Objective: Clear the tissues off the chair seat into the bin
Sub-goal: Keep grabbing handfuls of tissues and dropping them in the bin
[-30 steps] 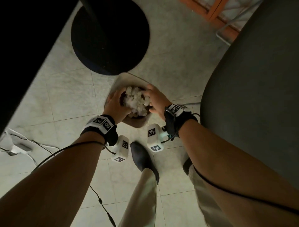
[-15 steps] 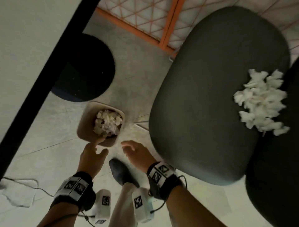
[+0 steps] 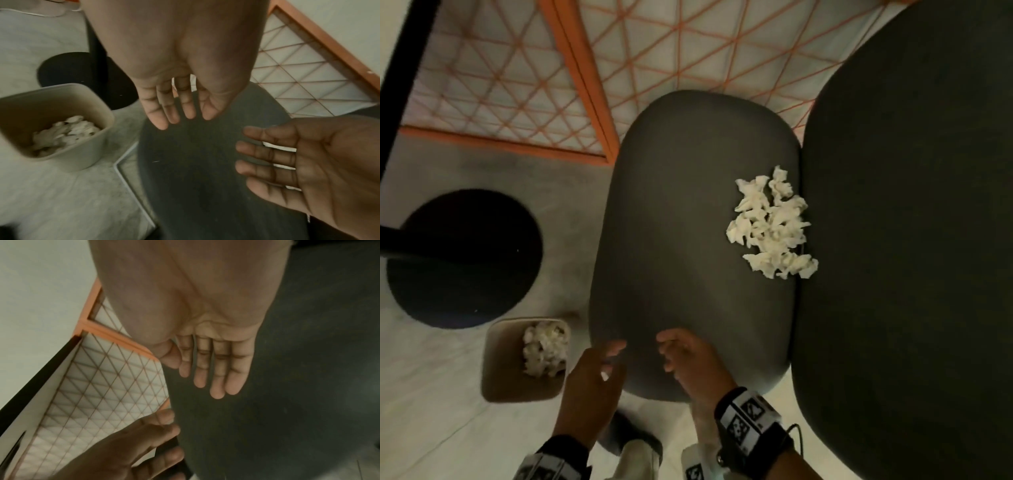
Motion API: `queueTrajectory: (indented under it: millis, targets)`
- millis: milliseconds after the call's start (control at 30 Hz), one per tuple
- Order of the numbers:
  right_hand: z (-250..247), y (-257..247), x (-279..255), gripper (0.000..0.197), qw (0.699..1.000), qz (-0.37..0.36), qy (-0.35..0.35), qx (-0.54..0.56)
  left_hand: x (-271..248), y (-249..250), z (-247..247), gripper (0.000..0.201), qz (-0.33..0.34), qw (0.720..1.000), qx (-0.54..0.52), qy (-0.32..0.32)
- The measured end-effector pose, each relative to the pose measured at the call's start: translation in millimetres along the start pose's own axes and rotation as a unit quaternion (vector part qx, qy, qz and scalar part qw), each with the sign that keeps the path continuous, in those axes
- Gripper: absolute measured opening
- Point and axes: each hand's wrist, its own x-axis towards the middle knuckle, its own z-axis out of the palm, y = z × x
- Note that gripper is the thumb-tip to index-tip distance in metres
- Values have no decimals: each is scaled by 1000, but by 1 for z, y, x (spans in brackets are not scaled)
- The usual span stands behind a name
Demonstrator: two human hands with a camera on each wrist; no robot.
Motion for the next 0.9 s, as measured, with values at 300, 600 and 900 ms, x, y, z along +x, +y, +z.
queueTrajectory:
  millis: [300,600,900]
  targets:
    - [-118,-30,20,19,983,-30,160,86,58,129,43,28,83,990,73,-91]
    - [-175,-58,69,19,949,-57,305,59,124,206,89,27,114,979,150,-76]
    - [-203,-81,114,31,917,-82,360,-152,188,221,123,46,135,964,216,-80]
